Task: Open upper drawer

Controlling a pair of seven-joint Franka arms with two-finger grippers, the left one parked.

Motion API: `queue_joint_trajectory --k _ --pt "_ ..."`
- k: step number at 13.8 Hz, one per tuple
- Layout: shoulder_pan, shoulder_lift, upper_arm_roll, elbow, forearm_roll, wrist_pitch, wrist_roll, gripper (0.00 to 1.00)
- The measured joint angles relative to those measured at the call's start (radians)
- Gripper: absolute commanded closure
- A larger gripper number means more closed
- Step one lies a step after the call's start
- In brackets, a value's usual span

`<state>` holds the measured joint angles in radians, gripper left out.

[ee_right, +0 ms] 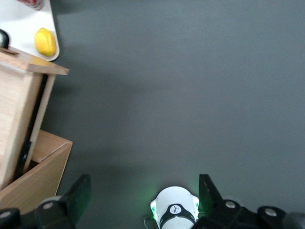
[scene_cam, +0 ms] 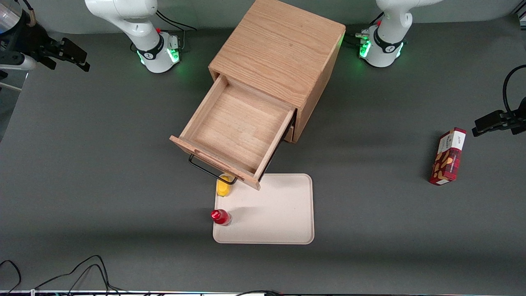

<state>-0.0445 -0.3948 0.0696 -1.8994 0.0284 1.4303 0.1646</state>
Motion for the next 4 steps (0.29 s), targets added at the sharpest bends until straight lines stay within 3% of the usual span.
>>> queue_joint_trajectory --k 4 --pt "0.004 -0.038 -0.005 -0.050 0.001 0.034 0.000 0.00"
